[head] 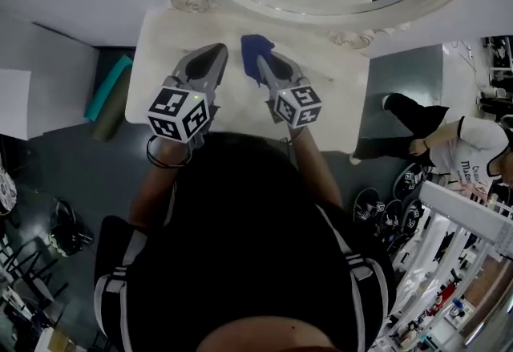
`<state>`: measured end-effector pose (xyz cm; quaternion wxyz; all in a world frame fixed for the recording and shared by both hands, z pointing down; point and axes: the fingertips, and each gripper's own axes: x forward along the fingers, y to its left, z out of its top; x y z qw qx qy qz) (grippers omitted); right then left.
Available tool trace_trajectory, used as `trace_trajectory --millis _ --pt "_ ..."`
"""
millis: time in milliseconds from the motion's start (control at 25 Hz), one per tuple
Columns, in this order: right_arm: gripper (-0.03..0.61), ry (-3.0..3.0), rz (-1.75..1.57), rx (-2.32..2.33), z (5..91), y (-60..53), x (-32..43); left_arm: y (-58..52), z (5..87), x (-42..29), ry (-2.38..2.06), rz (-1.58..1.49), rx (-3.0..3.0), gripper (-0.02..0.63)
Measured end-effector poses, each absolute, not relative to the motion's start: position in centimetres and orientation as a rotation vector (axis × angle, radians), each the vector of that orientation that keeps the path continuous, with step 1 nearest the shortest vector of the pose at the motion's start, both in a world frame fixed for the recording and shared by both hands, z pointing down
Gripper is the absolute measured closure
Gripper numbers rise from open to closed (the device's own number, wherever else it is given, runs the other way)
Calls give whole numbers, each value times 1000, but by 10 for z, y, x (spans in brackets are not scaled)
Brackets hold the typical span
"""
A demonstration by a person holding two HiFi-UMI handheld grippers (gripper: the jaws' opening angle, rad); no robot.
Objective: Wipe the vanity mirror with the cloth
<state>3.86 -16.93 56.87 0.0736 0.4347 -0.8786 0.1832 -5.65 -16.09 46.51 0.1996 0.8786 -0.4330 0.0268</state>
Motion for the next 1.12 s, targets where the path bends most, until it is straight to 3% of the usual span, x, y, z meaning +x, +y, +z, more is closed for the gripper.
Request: trace_trajectory --millis 480,1120 --pt "529 -2463 211 1926 467 -128 131 -165 450 1 -1168 67 2623 604" --pt "534 -2443 167 2028 457 -107 150 -147 452 5 -1209 26 2577 604"
